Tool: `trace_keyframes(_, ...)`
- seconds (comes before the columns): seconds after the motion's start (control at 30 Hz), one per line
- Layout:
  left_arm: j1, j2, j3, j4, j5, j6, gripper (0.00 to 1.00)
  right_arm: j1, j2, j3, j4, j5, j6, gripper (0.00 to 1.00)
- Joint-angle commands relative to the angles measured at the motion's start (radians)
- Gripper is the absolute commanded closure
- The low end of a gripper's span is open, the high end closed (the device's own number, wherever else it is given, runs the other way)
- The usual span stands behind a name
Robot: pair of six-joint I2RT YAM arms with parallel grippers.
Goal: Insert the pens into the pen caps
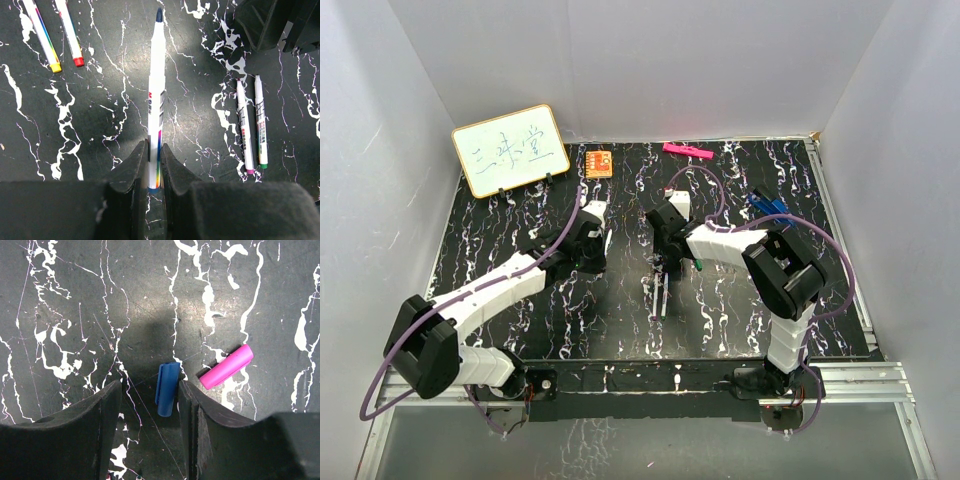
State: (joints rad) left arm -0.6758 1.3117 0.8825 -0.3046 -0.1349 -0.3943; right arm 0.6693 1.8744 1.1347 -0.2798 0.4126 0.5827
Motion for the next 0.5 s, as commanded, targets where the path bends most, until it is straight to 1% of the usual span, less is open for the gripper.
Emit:
trace_keyframes(0.0, 0.005, 0.000, 0.000, 0.010, 0.024, -0.002, 1.00, 0.006, 0.032, -0.007, -0.050, -0.003, 0.039, 0.54)
trace_keyframes(0.13, 0.005, -0.004, -0.006, 0.012, 0.025, -0.006, 1.00, 0.002, 0.047, -0.004, -0.045, -0.009, 0.043, 0.55)
trace_keyframes(0.2, 0.005, -0.005, -0.008, 0.013, 0.024, -0.007, 1.00, -0.005, 0.051, -0.006, -0.043, -0.014, 0.045, 0.57)
trace_keyframes(0.27, 0.005, -0.006, -0.010, 0.013, 0.024, -0.009, 1.00, -0.012, 0.053, -0.010, -0.038, -0.029, 0.045, 0.60)
trace_keyframes(0.33, 0.005, -0.007, -0.010, 0.016, 0.023, -0.011, 1.00, -0.017, 0.054, -0.016, -0.031, -0.047, 0.043, 0.66)
trace_keyframes(0.47, 0.005, -0.007, -0.011, 0.018, 0.023, -0.012, 1.00, -0.021, 0.056, -0.031, -0.023, -0.086, 0.039, 0.73)
